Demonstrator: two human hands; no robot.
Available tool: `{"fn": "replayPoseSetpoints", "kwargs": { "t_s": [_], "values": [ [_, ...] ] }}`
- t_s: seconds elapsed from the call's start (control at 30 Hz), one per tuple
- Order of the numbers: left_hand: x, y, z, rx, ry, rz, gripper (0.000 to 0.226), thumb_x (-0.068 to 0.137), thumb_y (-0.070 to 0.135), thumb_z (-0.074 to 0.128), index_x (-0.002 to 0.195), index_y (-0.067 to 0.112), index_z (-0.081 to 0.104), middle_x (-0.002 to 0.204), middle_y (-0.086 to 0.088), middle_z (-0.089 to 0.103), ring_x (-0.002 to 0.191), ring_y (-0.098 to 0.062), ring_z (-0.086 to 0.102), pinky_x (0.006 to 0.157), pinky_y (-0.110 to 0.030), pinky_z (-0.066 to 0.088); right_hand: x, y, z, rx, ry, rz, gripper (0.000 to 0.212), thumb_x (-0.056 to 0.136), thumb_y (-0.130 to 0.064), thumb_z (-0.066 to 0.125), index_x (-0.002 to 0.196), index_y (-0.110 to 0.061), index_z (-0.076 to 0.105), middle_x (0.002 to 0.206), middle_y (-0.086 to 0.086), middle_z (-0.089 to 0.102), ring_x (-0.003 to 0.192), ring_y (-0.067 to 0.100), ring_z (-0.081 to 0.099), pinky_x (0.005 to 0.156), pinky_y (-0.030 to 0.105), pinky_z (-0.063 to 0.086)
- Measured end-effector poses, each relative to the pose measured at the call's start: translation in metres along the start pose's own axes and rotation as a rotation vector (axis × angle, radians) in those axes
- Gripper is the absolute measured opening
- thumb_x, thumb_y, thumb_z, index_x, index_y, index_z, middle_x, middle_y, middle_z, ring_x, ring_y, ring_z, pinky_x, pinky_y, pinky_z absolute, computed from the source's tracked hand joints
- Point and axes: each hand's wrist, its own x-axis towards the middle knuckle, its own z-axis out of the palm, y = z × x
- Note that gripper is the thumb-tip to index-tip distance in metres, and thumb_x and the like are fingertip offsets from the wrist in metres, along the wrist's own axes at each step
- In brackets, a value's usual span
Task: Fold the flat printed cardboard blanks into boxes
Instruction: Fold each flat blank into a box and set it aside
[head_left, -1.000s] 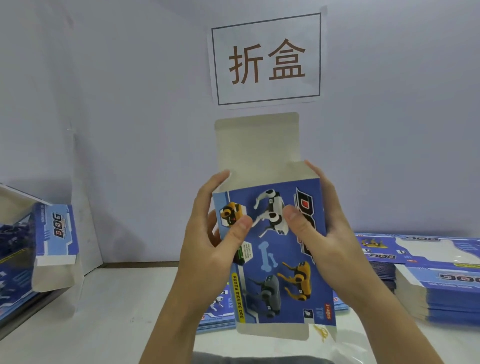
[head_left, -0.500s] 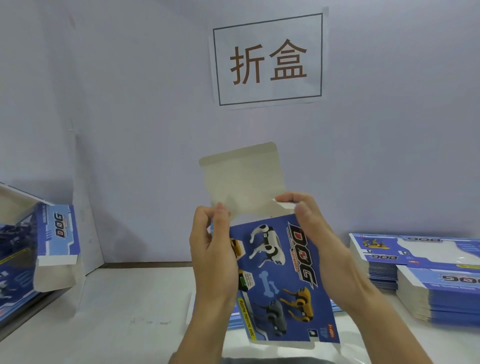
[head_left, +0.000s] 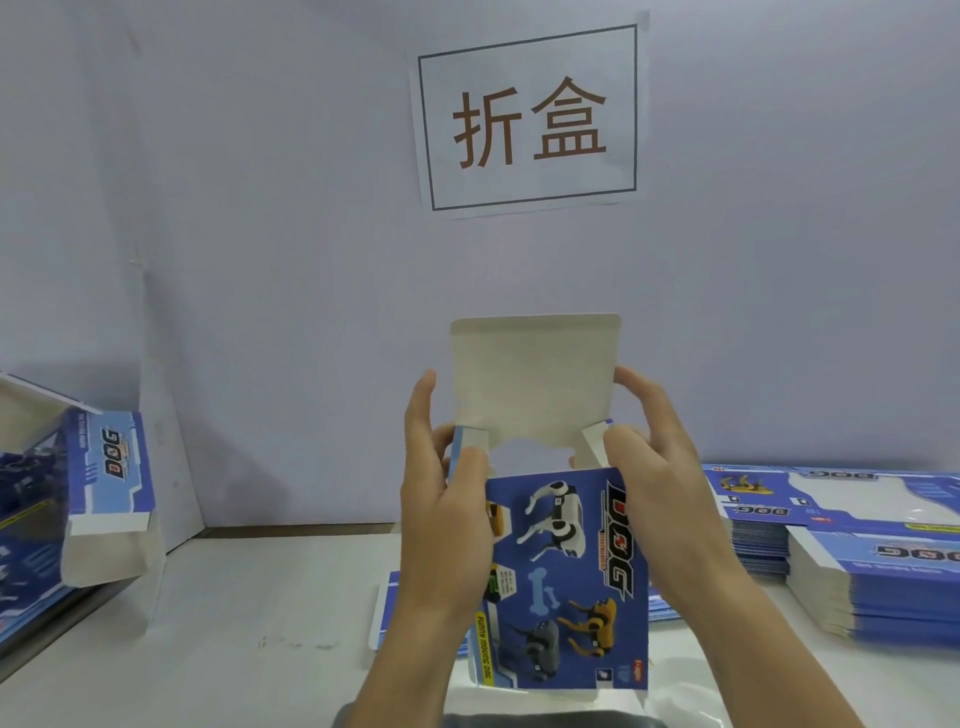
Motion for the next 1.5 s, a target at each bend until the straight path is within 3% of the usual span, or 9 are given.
{"fn": "replayPoseSetpoints", "kwargs": {
  "t_s": [0.17,0.33,0.47,0.57,0.7,0.8,0.9,1.0,1.5],
  "values": [
    [0.003,-0.002,-0.006,-0.037,0.056,0.063,0.01,0.098,0.017,0.051,0.096,0.024,0.059,0.085,-0.005,0.063,0.068,-0.014,0.061,0.055,-0.03,0.05,-0.003,0.005,0.001,0.096,-0.032,-0.03,0.017,0.08,-0.031,0.042,0.089,-0.029,0.057,0.068,0.015,0.056,0.057,0.03,0.056,0.046,0.033,0.045],
    [0.001,-0.006,-0.011,-0.246,0.081,-0.008,0.045,0.087,0.043,0.039,0.105,0.007,0.058,0.113,-0.009,0.068,0.104,-0.032,0.069,0.075,-0.04,0.06,-0.006,0.011,-0.001,0.321,-0.106,0.016,0.036,0.082,-0.041,0.042,0.097,-0.013,0.058,0.092,0.018,0.072,0.073,0.029,0.071,0.06,0.034,0.055],
    [0.001,-0.006,-0.009,-0.224,0.039,0.0,0.056,0.078,0.06,0.049,0.107,0.013,0.058,0.106,-0.009,0.068,0.098,-0.027,0.069,0.074,-0.038,0.06,-0.008,0.008,0.0,0.246,-0.094,-0.062,0.04,0.088,-0.046,0.043,0.104,-0.013,0.059,0.094,0.027,0.066,0.075,0.035,0.068,0.068,0.048,0.052],
    [0.002,-0.008,-0.008,-0.153,-0.001,0.03,0.043,0.086,0.049,0.045,0.109,0.015,0.056,0.098,-0.004,0.067,0.095,-0.023,0.069,0.065,-0.028,0.058,-0.009,0.007,0.003,0.16,-0.1,-0.108,0.028,0.089,-0.046,0.044,0.097,-0.026,0.062,0.096,0.024,0.064,0.087,0.046,0.065,0.076,0.057,0.052],
    [0.0,-0.007,-0.009,-0.143,-0.057,-0.004,0.028,0.094,0.048,0.045,0.114,0.03,0.054,0.114,-0.011,0.065,0.108,-0.033,0.068,0.077,-0.047,0.06,-0.007,0.008,0.0,0.183,-0.099,-0.096,0.031,0.086,-0.038,0.049,0.109,-0.02,0.057,0.102,0.013,0.069,0.083,0.026,0.074,0.058,0.031,0.058],
    [-0.002,-0.005,-0.008,-0.126,-0.085,-0.003,0.019,0.091,0.049,0.048,0.104,0.042,0.059,0.116,-0.004,0.065,0.114,-0.026,0.067,0.065,-0.034,0.063,-0.006,0.008,-0.003,0.199,-0.079,-0.099,0.029,0.084,-0.034,0.05,0.109,-0.02,0.056,0.1,0.008,0.07,0.079,0.021,0.074,0.052,0.024,0.055],
    [-0.003,-0.006,-0.007,-0.132,-0.085,0.004,0.033,0.08,0.052,0.047,0.104,0.032,0.056,0.109,0.002,0.067,0.11,-0.02,0.068,0.06,-0.025,0.06,-0.006,0.01,-0.004,0.186,-0.085,-0.116,0.027,0.084,-0.033,0.048,0.106,-0.022,0.058,0.09,0.002,0.073,0.074,0.019,0.074,0.049,0.022,0.054],
    [-0.003,-0.007,-0.007,-0.124,-0.088,0.021,0.043,0.074,0.057,0.05,0.105,0.028,0.053,0.107,0.002,0.068,0.108,-0.021,0.069,0.064,-0.031,0.063,-0.006,0.011,-0.003,0.159,-0.1,-0.133,0.029,0.085,-0.033,0.048,0.107,-0.019,0.058,0.085,-0.001,0.074,0.073,0.019,0.074,0.049,0.021,0.054],
    [0.003,-0.004,-0.016,-0.099,-0.147,0.0,0.021,0.083,0.043,0.058,0.099,0.029,0.06,0.112,-0.017,0.066,0.104,-0.034,0.07,0.061,-0.04,0.062,-0.009,0.008,0.0,0.219,-0.08,-0.148,0.016,0.092,-0.032,0.064,0.107,-0.028,0.061,0.091,-0.009,0.073,0.083,0.021,0.076,0.053,0.027,0.058]
  ]
}}
